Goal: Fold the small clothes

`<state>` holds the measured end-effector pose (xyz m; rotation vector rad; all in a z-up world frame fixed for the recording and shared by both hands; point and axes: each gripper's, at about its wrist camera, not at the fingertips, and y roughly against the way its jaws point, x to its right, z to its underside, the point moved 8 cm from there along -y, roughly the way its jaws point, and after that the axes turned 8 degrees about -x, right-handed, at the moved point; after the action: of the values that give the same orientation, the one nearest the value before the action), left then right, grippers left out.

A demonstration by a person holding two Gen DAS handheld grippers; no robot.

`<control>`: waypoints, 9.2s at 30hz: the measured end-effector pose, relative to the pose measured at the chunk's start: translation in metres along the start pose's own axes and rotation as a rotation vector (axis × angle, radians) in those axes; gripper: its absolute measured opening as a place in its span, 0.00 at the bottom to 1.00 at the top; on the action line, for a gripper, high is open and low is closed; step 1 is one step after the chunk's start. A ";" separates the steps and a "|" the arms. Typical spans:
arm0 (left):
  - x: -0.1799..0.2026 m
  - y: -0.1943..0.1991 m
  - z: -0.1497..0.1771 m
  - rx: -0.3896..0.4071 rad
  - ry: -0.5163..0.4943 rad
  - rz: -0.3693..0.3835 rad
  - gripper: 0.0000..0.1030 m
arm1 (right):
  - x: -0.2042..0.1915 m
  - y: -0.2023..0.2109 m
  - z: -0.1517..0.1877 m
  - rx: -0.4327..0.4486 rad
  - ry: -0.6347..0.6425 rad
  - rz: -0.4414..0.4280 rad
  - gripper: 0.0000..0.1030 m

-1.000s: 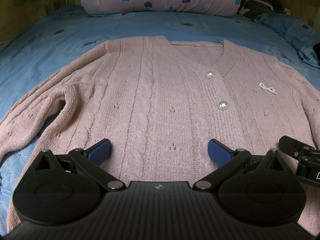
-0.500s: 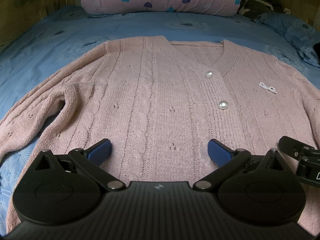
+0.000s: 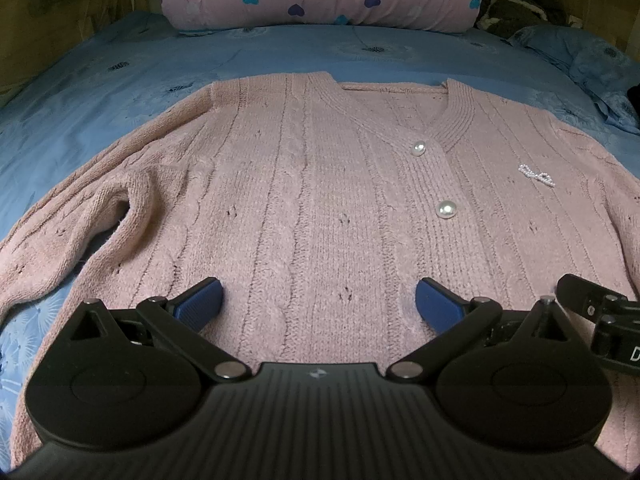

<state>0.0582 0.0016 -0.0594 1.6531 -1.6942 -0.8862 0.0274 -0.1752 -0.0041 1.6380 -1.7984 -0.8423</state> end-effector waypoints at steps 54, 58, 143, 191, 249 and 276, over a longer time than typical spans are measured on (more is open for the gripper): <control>0.000 -0.001 -0.002 -0.029 -0.018 0.014 1.00 | 0.011 0.020 0.004 0.017 -0.049 0.009 1.00; 0.004 0.006 -0.001 -0.022 -0.034 0.034 1.00 | 0.023 0.034 0.009 0.030 -0.104 0.024 1.00; -0.017 0.027 -0.015 0.008 -0.011 0.056 1.00 | 0.117 0.069 -0.090 0.415 -0.459 -0.020 0.13; 0.022 0.056 -0.035 0.035 -0.070 0.045 1.00 | 0.026 0.024 -0.083 0.060 -0.060 -0.275 0.42; 0.150 0.048 -0.100 0.248 -0.267 -0.064 0.21 | 0.163 0.024 -0.085 0.017 -0.363 -0.085 0.44; -0.022 0.007 -0.100 0.122 0.015 0.019 0.54 | 0.087 -0.020 -0.062 -0.145 -0.157 -0.131 0.44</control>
<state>0.1350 0.0189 0.0058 1.7154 -1.7821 -0.7724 0.0791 -0.2674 0.0202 1.6484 -1.7025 -1.1608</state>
